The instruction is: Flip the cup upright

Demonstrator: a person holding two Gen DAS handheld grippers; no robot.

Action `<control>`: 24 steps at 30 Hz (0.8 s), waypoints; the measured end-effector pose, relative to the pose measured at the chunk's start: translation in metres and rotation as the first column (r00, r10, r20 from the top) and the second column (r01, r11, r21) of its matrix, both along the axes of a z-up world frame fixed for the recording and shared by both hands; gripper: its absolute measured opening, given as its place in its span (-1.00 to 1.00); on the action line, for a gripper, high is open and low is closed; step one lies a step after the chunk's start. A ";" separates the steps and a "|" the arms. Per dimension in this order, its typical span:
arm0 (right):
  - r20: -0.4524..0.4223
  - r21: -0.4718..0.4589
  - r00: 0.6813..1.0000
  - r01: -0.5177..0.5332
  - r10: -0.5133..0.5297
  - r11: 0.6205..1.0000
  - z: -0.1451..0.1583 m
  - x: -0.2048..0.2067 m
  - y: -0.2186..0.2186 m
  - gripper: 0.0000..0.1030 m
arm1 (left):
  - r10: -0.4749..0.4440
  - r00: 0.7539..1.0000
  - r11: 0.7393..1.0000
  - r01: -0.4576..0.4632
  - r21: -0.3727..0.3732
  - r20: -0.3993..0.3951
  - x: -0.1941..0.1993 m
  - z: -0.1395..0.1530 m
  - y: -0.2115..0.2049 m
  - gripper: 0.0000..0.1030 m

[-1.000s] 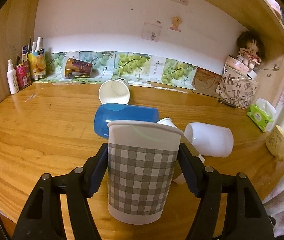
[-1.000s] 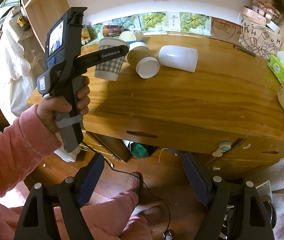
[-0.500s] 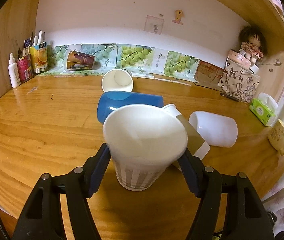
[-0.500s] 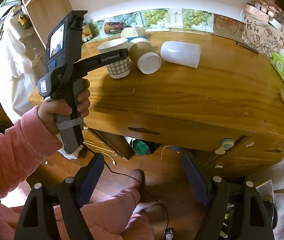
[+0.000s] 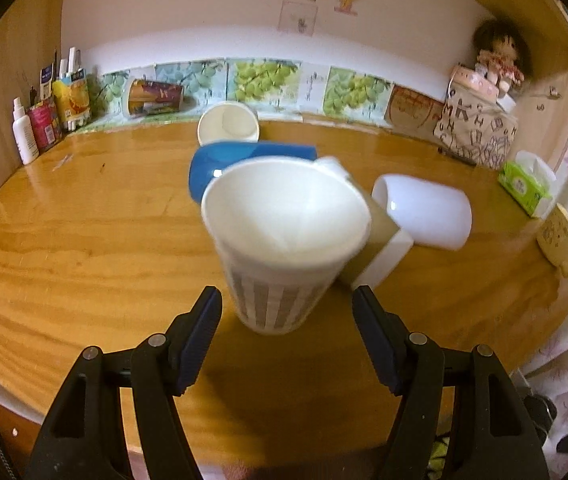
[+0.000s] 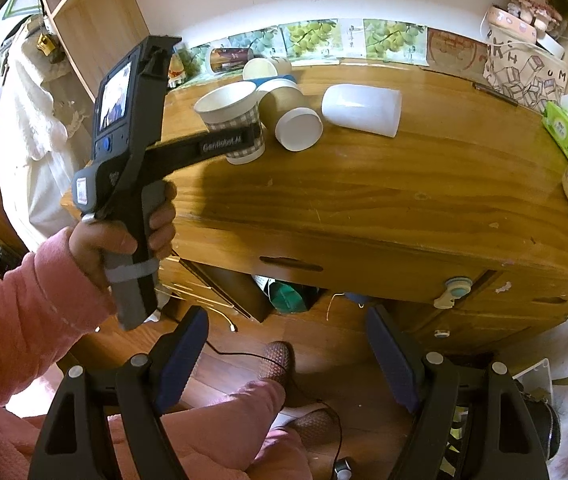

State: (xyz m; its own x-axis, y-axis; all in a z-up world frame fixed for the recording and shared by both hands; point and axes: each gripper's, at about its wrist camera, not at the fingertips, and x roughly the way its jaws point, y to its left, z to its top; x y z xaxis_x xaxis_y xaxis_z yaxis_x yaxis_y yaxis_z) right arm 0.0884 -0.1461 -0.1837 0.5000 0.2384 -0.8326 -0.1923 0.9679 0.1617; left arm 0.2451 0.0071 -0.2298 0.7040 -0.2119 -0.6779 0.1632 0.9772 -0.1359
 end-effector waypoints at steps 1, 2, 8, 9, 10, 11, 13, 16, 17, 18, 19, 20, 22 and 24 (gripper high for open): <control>0.004 0.002 1.000 0.002 -0.002 1.000 0.001 -0.001 -0.001 0.58 | 0.004 1.000 1.000 -0.004 0.005 -0.017 -0.004 -0.001 0.001 0.39; 0.011 0.004 1.000 0.005 -0.005 1.000 0.002 -0.001 -0.001 0.58 | 0.006 1.000 1.000 -0.006 0.007 -0.030 -0.007 -0.001 0.002 0.39; 0.046 0.016 0.998 0.040 -0.041 0.999 0.009 -0.004 -0.005 0.58 | 0.034 0.990 0.999 -0.033 0.006 -0.135 -0.034 0.002 0.017 0.39; 0.050 0.020 0.998 0.047 -0.048 0.999 0.010 -0.004 -0.005 0.58 | 0.038 0.987 0.999 -0.037 0.005 -0.159 -0.040 0.003 0.021 0.39; 0.052 0.023 0.997 0.053 -0.054 0.998 0.011 -0.004 -0.005 0.58 | 0.043 0.983 0.999 -0.041 0.012 -0.179 -0.044 0.004 0.024 0.39; 0.055 0.030 0.997 0.061 -0.062 0.998 0.013 -0.004 -0.006 0.58 | 0.049 0.979 0.999 -0.045 0.027 -0.198 -0.048 0.006 0.026 0.39; 0.066 0.040 0.995 0.078 -0.080 0.996 0.017 -0.002 -0.006 0.58 | 0.066 0.969 0.996 -0.051 0.068 -0.238 -0.057 0.011 0.031 0.40; 0.091 0.006 0.991 0.094 -0.094 0.996 0.026 0.002 0.000 0.58 | 0.089 0.958 0.994 -0.067 0.090 -0.273 -0.067 0.020 0.040 0.40; 0.102 0.006 0.991 0.092 -0.093 0.996 0.029 0.003 0.002 0.58 | 0.100 0.955 0.993 -0.077 0.093 -0.280 -0.072 0.026 0.043 0.41; 0.114 0.007 0.989 0.098 -0.098 0.995 0.035 0.004 0.004 0.58 | 0.108 0.953 0.992 -0.086 0.091 -0.282 -0.076 0.033 0.047 0.43; 0.121 0.008 0.987 0.102 -0.102 0.995 0.038 0.004 0.005 0.58 | 0.111 0.953 0.992 -0.089 0.091 -0.282 -0.078 0.038 0.049 0.52; 0.126 0.014 0.986 0.104 -0.105 0.994 0.043 0.005 0.007 0.58 | 0.118 0.954 0.991 -0.096 0.093 -0.275 -0.083 0.046 0.052 0.54; 0.138 0.015 0.984 0.109 -0.110 0.994 0.054 0.005 0.010 0.58 | 0.127 0.959 0.990 -0.104 0.100 -0.252 -0.089 0.061 0.055 0.54; 0.152 0.021 0.982 0.107 -0.109 0.994 0.065 0.004 0.013 0.58 | 0.137 0.964 0.988 -0.117 0.101 -0.228 -0.097 0.079 0.060 0.54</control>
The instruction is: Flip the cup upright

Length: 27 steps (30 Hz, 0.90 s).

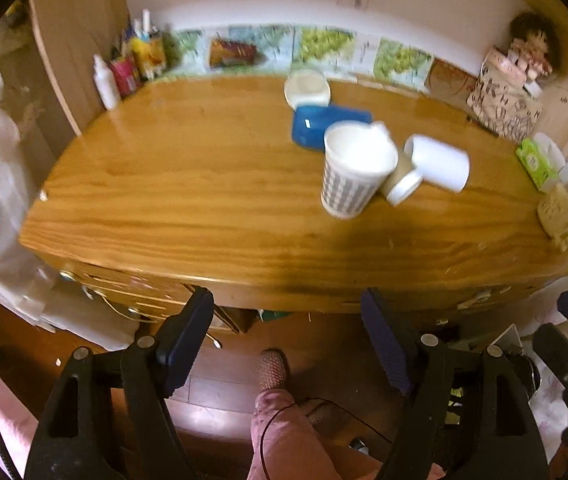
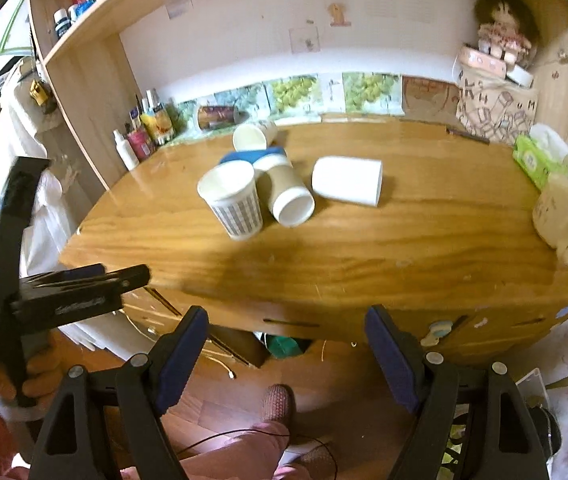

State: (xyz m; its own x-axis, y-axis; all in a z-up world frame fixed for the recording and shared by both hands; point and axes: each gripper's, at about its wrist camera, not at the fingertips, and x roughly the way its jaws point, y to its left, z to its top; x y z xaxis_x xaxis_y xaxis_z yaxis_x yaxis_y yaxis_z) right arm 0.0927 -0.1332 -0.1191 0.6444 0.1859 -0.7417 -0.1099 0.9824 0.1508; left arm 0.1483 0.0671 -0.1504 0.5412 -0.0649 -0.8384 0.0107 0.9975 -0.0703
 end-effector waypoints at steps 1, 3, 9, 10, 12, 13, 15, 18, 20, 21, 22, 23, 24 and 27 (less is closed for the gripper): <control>0.010 0.010 1.000 0.001 -0.001 1.000 0.007 -0.002 0.002 0.58 | 0.005 1.000 1.000 -0.005 -0.001 0.014 -0.003 0.012 0.002 0.54; 0.033 0.034 0.999 0.002 -0.004 0.999 0.021 -0.006 0.003 0.58 | 0.002 0.999 1.000 -0.002 -0.001 0.044 -0.010 0.031 0.004 0.57; 0.096 0.099 0.995 -0.012 0.002 0.995 0.064 -0.027 0.006 0.62 | 0.024 0.981 1.000 -0.021 -0.019 0.192 -0.032 0.083 0.010 0.59; 0.103 0.120 0.995 -0.007 -0.005 0.993 0.069 -0.030 0.006 0.62 | 0.027 0.979 0.999 -0.023 -0.023 0.204 -0.035 0.088 0.011 0.59; 0.125 0.150 0.992 0.002 -0.021 0.989 0.081 -0.038 0.004 0.62 | 0.026 0.971 0.999 -0.019 -0.034 0.239 -0.042 0.101 0.011 0.59; 0.142 0.154 0.989 0.009 -0.031 0.988 0.088 -0.042 0.003 0.62 | 0.024 0.965 0.999 -0.016 -0.035 0.260 -0.047 0.108 0.010 0.60; 0.173 0.146 0.984 0.026 -0.051 0.989 0.099 -0.050 0.002 0.62 | 0.022 0.956 0.999 -0.010 -0.041 0.294 -0.056 0.118 0.009 0.63; 0.208 0.181 0.974 0.051 -0.089 0.982 0.116 -0.062 -0.003 0.62 | 0.035 0.944 0.997 -0.010 -0.078 0.328 -0.071 0.130 0.008 0.65; 0.223 0.218 0.968 0.064 -0.113 0.974 0.123 -0.070 -0.006 0.62 | 0.048 0.937 0.996 -0.018 -0.090 0.345 -0.079 0.136 0.007 0.65; 0.238 0.224 0.963 0.071 -0.126 0.972 0.127 -0.075 -0.007 0.62 | 0.054 0.933 0.995 -0.022 -0.093 0.357 -0.082 0.138 0.007 0.65; 0.262 0.215 0.955 0.081 -0.137 0.973 0.130 -0.080 -0.007 0.62 | 0.061 0.925 0.995 -0.029 -0.090 0.374 -0.087 0.140 0.005 0.65; 0.289 0.191 0.946 0.093 -0.146 0.977 0.133 -0.085 -0.005 0.64 | 0.065 0.916 0.996 -0.035 -0.082 0.395 -0.092 0.142 0.003 0.66; 0.314 0.161 0.937 0.104 -0.151 0.982 0.135 -0.089 -0.002 0.71 | 0.066 0.908 0.997 -0.041 -0.068 0.413 -0.096 0.143 0.001 0.68; 0.354 0.131 0.924 0.105 -0.145 0.986 0.137 -0.099 0.002 0.73 | 0.068 0.883 0.998 -0.061 -0.029 0.464 -0.108 0.146 -0.009 0.70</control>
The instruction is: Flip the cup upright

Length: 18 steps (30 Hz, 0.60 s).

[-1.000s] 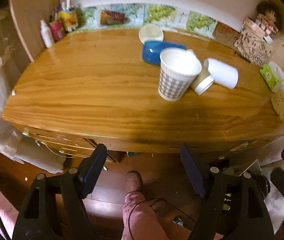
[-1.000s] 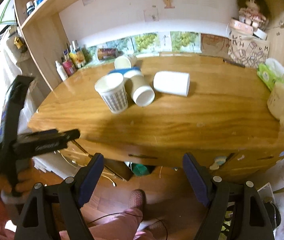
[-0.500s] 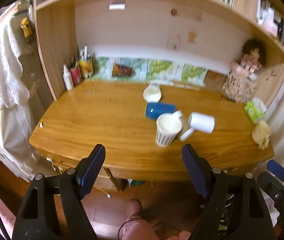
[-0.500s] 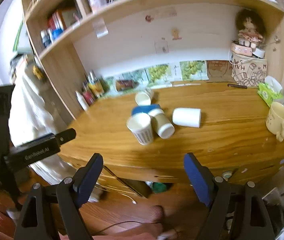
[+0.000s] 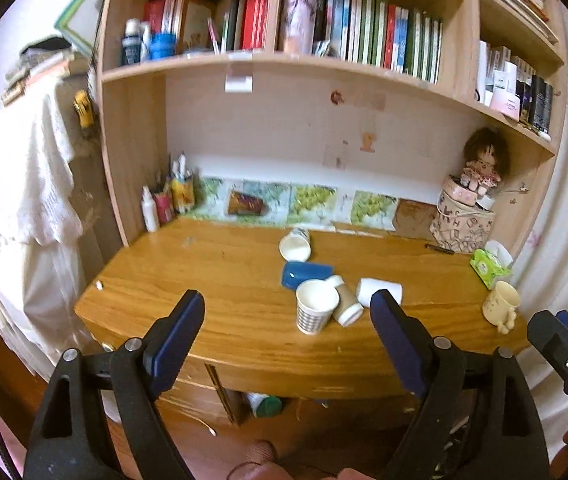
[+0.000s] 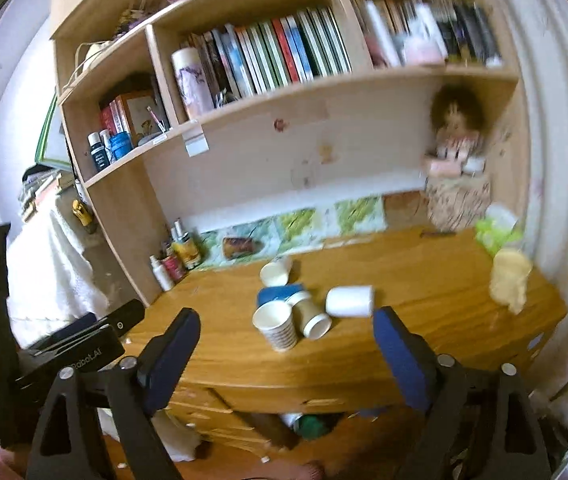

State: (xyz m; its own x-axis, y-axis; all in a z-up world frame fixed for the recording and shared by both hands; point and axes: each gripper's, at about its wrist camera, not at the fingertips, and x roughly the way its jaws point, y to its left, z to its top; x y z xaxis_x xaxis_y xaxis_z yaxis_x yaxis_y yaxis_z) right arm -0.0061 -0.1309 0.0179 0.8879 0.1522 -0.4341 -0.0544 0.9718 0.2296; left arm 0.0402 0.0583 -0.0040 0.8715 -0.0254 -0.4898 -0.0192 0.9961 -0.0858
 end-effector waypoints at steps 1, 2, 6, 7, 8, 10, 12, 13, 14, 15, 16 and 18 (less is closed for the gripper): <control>-0.001 0.004 1.000 0.002 -0.002 1.000 -0.001 -0.001 -0.001 0.73 | 0.001 1.000 1.000 -0.001 0.010 0.011 -0.004 0.001 -0.002 0.71; -0.003 0.005 1.000 0.009 -0.009 1.000 -0.002 -0.002 -0.003 0.73 | 0.002 1.000 1.000 -0.003 0.026 0.029 -0.008 0.003 -0.005 0.79; -0.008 0.006 0.999 0.032 -0.032 0.999 -0.006 -0.004 -0.008 0.73 | 0.013 0.995 0.999 -0.017 0.038 0.103 -0.021 0.008 -0.010 0.95; -0.009 0.004 1.000 0.029 -0.029 1.000 -0.006 -0.005 -0.008 0.73 | 0.014 0.994 0.999 -0.018 0.038 0.108 -0.022 0.008 -0.010 0.97; -0.008 0.001 1.000 0.025 -0.025 1.000 -0.007 -0.006 -0.008 0.73 | 0.015 0.994 0.999 -0.020 0.040 0.113 -0.023 0.008 -0.011 0.99; -0.006 -0.003 1.000 0.018 -0.018 1.000 -0.006 -0.007 -0.009 0.73 | 0.017 0.993 0.999 -0.022 0.045 0.115 -0.024 0.008 -0.014 0.99; -0.003 -0.006 1.000 0.015 -0.015 1.000 -0.006 -0.008 -0.011 0.73 | 0.025 0.992 0.998 -0.032 0.053 0.120 -0.024 0.009 -0.016 0.99; -0.003 -0.007 1.000 0.014 -0.014 1.000 -0.006 -0.008 -0.011 0.73 | 0.030 0.992 0.998 -0.037 0.055 0.123 -0.027 0.008 -0.018 0.99; -0.004 -0.007 1.000 0.012 -0.012 1.000 -0.006 -0.008 -0.012 0.73 | 0.031 0.992 0.998 -0.038 0.054 0.126 -0.027 0.009 -0.018 0.99; -0.004 -0.009 1.000 0.012 -0.012 1.000 -0.006 -0.008 -0.012 0.73 | 0.031 0.991 0.998 -0.038 0.052 0.129 -0.028 0.009 -0.019 0.99; -0.005 -0.011 1.000 0.012 -0.012 1.000 -0.006 -0.008 -0.012 0.73 | 0.028 0.991 0.998 -0.035 0.054 0.130 -0.028 0.009 -0.020 0.99; -0.004 -0.010 1.000 0.009 -0.009 1.000 -0.005 -0.008 -0.012 0.73 | 0.026 0.991 0.998 -0.034 0.058 0.130 -0.028 0.010 -0.023 0.99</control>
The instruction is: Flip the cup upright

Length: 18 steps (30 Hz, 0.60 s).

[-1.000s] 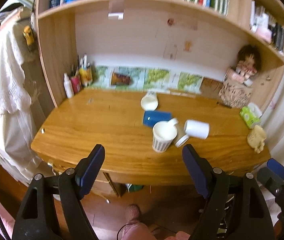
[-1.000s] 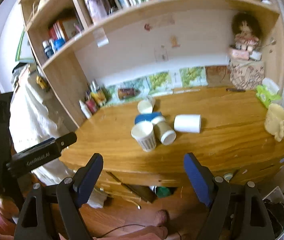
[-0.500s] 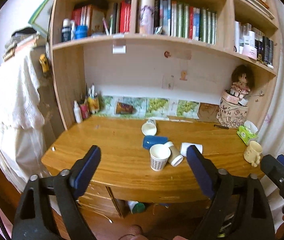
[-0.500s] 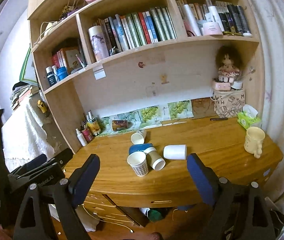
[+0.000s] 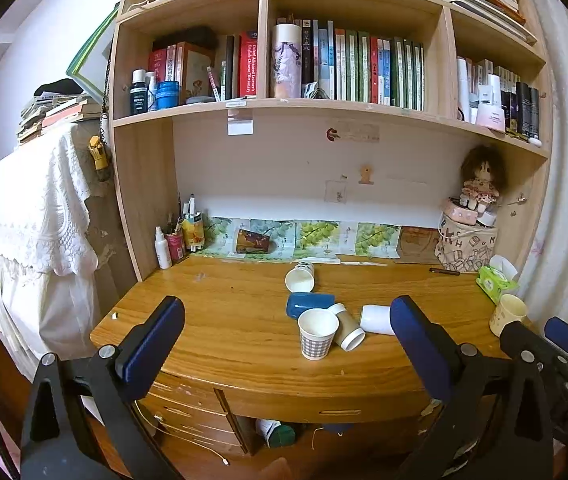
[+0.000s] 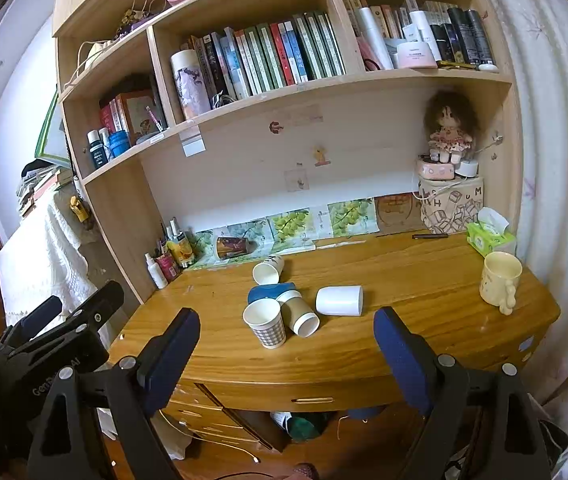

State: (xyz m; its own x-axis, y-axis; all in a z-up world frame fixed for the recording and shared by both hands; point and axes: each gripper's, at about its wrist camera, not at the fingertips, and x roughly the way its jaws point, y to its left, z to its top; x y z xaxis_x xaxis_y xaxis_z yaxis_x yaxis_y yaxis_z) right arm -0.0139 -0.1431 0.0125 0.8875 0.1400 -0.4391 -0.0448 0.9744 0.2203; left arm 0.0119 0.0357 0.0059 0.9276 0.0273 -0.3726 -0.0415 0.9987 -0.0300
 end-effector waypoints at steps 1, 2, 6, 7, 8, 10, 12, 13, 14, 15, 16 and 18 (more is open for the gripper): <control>0.000 -0.001 1.000 -0.002 0.002 1.000 0.000 0.000 -0.001 0.73 | -0.002 1.000 1.000 0.002 0.001 0.000 0.000 0.000 -0.001 0.99; -0.001 -0.001 1.000 -0.002 0.002 1.000 0.000 0.000 0.000 0.73 | -0.004 1.000 1.000 0.004 0.002 0.000 0.000 0.000 -0.002 0.99; -0.007 -0.003 1.000 -0.010 0.010 1.000 -0.001 0.002 -0.004 0.73 | -0.016 1.000 1.000 0.016 0.008 0.003 -0.001 0.001 -0.007 0.99; -0.008 -0.004 1.000 -0.011 0.011 1.000 -0.001 0.003 -0.005 0.73 | -0.018 1.000 1.000 0.018 0.009 0.004 0.000 0.000 -0.007 0.99; -0.008 -0.004 1.000 -0.013 0.013 1.000 0.000 0.003 -0.005 0.73 | -0.019 1.000 1.000 0.019 0.011 0.006 0.000 0.001 -0.008 0.99; -0.007 -0.005 1.000 -0.010 0.010 1.000 0.000 0.003 -0.004 0.73 | -0.021 1.000 1.000 0.021 0.011 0.011 -0.001 0.001 -0.010 0.99; -0.008 -0.003 1.000 -0.011 0.011 1.000 0.000 0.003 -0.004 0.73 | -0.025 1.000 1.000 0.025 0.012 0.017 -0.001 0.003 -0.011 0.99; -0.009 -0.005 1.000 -0.013 0.013 1.000 0.000 0.004 -0.004 0.73 | -0.027 0.999 1.000 0.027 0.014 0.022 -0.002 0.003 -0.013 0.99; -0.009 -0.007 1.000 -0.014 0.014 1.000 -0.001 0.004 -0.005 0.73 | -0.029 0.999 0.999 0.029 0.015 0.024 -0.002 0.004 -0.013 0.99; -0.010 -0.006 1.000 -0.014 0.014 1.000 -0.001 0.004 -0.006 0.73 | -0.030 0.999 0.999 0.030 0.016 0.026 -0.002 0.004 -0.014 0.99; -0.010 -0.005 1.000 -0.016 0.016 1.000 -0.001 0.004 -0.005 0.73 | -0.028 0.999 0.999 0.028 0.017 0.028 -0.002 0.004 -0.015 0.99; -0.010 -0.005 1.000 -0.013 0.013 1.000 -0.001 0.004 -0.005 0.73 | -0.026 0.999 1.000 0.025 0.019 0.031 -0.002 0.005 -0.015 0.99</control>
